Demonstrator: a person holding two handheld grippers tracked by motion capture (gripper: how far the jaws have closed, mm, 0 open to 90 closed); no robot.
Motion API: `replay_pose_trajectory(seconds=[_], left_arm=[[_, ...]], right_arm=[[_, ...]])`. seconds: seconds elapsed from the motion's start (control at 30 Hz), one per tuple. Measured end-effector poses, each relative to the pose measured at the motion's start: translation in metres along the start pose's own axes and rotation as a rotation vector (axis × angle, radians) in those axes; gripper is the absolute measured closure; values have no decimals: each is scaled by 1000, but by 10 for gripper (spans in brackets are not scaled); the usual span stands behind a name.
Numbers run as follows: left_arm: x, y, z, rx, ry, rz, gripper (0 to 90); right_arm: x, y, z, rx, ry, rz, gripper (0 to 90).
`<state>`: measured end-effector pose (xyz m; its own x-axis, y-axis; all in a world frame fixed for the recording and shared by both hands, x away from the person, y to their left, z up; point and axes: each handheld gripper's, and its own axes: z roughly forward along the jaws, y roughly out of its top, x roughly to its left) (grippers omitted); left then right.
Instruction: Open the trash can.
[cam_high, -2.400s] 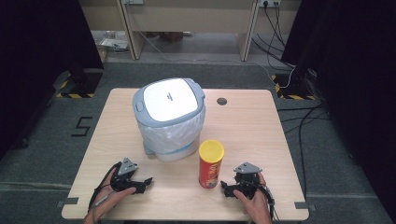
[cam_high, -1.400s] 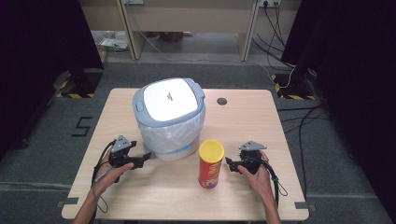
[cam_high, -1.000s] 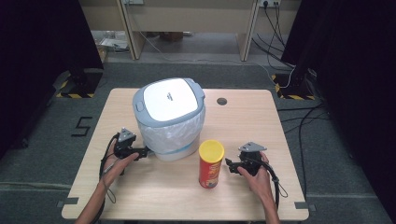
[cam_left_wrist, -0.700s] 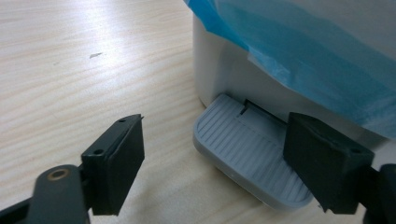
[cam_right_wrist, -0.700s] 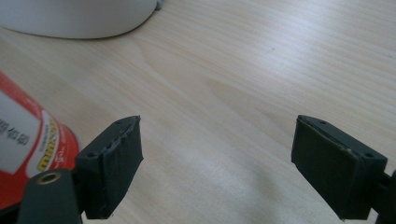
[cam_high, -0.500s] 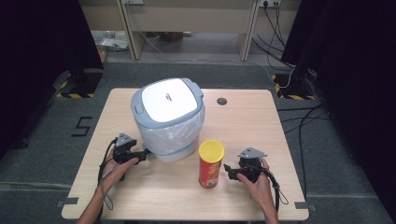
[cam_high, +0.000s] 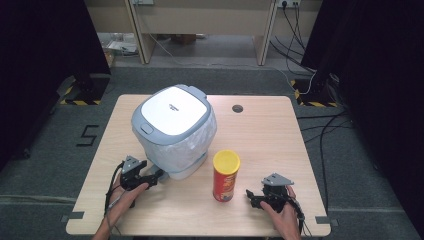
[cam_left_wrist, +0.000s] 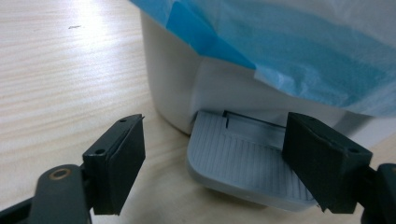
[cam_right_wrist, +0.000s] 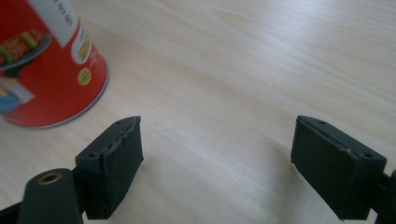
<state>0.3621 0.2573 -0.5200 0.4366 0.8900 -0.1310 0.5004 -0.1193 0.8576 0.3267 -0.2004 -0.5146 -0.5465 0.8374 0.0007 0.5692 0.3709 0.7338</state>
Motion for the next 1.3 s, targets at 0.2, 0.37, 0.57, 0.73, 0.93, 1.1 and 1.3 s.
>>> replay_pose_trajectory(seconds=[0.2,0.37,0.57,0.73,0.93,1.1,1.3], left_arm=[[-2,-3,-8,-23,-18,28,169],[-15,-5,-20,-36,-85,80,181],[-27,-8,-17,-11,-136,131,200],[-28,-9,-14,1,-121,174,206],[-27,-8,-12,28,-129,194,204],[-27,-9,-11,33,-132,203,204],[-23,-10,-9,56,-158,181,204]], right_arm=[[5,-3,-1,7,3,-7,172],[6,-3,0,14,7,-16,171],[7,-3,0,14,8,-12,170],[7,-4,0,14,11,-14,162],[7,-4,-1,16,14,-13,160],[6,-5,-2,16,16,-10,159],[6,-4,-1,15,20,-9,152]])
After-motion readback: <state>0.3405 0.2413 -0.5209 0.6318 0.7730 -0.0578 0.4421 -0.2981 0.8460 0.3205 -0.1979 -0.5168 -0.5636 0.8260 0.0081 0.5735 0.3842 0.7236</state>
